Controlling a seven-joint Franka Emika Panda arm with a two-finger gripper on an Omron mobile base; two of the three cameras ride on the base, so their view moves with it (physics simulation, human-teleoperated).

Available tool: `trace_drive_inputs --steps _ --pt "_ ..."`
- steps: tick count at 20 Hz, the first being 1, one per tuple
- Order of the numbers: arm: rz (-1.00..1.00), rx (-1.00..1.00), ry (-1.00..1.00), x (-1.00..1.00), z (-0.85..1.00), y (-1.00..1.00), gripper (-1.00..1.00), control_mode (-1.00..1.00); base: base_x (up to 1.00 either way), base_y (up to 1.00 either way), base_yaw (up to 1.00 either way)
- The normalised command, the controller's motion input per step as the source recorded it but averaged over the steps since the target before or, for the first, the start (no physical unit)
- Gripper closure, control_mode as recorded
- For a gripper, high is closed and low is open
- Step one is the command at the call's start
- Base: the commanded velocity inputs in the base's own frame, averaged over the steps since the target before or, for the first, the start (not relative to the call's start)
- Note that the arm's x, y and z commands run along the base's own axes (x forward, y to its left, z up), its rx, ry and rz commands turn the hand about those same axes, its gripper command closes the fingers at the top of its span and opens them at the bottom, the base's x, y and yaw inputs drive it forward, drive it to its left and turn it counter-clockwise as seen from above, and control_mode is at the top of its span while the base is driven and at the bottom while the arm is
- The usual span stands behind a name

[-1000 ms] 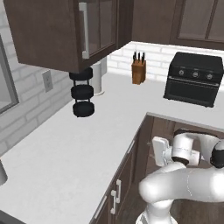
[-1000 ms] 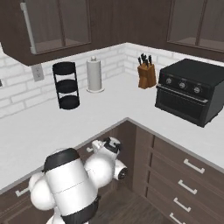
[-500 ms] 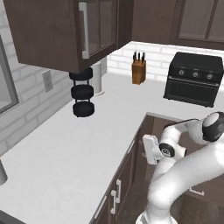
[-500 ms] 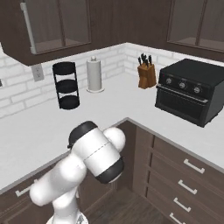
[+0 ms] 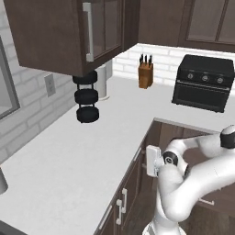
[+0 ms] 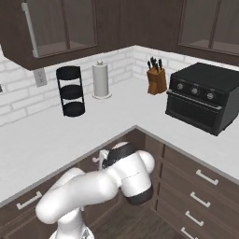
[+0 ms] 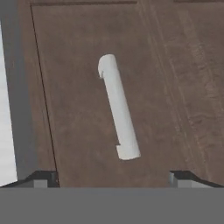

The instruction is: Take a straw from the drawer in front and place it inside the glass cup on the dining counter.

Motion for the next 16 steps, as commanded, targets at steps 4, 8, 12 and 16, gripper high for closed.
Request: trace_drive_inputs --steps 4,8,12,16 --pt "0.04 0.11 0.06 0.40 -0.25 -0.14 -1.00 -1.00 0.00 0.00 0.00" --pt "0.00 0.06 0.03 0.47 -0.10 0.00 -1.00 -1.00 0.00 0.00 0.00" --pt "0.00 0.00 0.07 0.45 -0.14 0.00 -1.00 -1.00 0.00 0.00 0.00" --pt "0.00 -0.01 0.06 0.34 -0.21 0.00 -1.00 -1.00 0.00 0.00 0.00"
